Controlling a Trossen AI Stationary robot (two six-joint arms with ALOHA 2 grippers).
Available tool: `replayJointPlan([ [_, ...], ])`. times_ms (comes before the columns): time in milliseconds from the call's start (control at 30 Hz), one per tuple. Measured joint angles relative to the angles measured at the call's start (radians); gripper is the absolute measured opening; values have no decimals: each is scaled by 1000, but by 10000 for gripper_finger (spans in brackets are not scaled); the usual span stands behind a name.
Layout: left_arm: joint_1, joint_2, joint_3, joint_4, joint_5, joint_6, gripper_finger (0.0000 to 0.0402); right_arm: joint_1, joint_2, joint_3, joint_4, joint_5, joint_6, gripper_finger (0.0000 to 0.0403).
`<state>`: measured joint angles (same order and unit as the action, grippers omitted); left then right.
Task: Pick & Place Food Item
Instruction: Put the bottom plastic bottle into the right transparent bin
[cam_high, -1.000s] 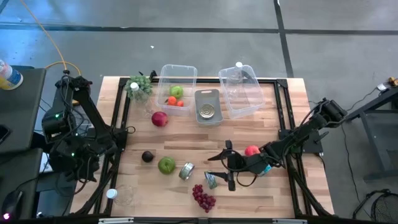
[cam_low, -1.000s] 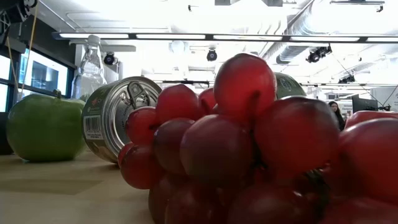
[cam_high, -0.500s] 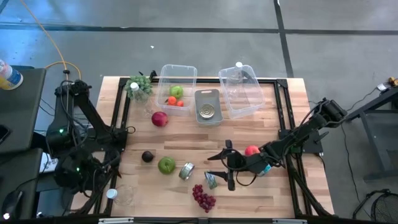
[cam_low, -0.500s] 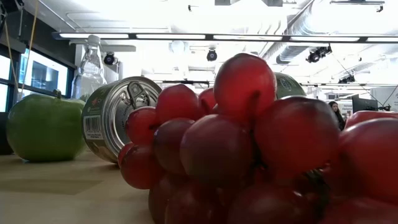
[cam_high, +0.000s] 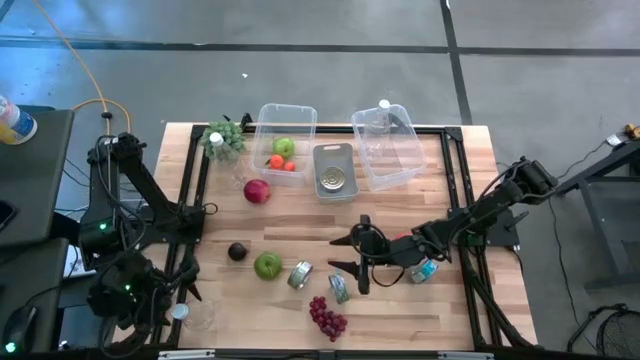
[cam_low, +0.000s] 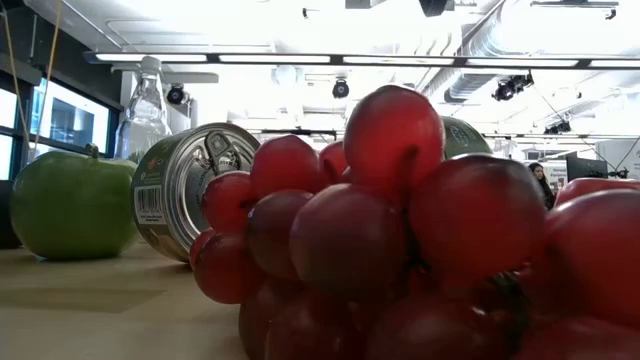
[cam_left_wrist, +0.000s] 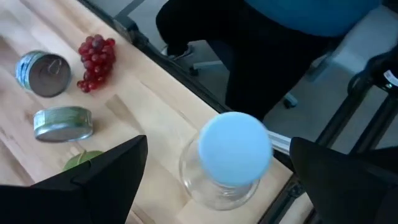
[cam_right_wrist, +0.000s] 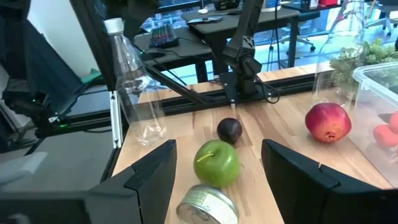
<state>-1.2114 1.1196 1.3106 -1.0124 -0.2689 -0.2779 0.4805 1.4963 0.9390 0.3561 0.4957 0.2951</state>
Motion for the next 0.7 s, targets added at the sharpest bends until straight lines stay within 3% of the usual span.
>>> replayJointPlan([
  [333,64,29,-4,-2,8,-51,383,-5,0,0,0,-2,-11,226],
  [700,84,35,-5,-7,110,-52,383,-5,0,0,0,-37,0,226],
])
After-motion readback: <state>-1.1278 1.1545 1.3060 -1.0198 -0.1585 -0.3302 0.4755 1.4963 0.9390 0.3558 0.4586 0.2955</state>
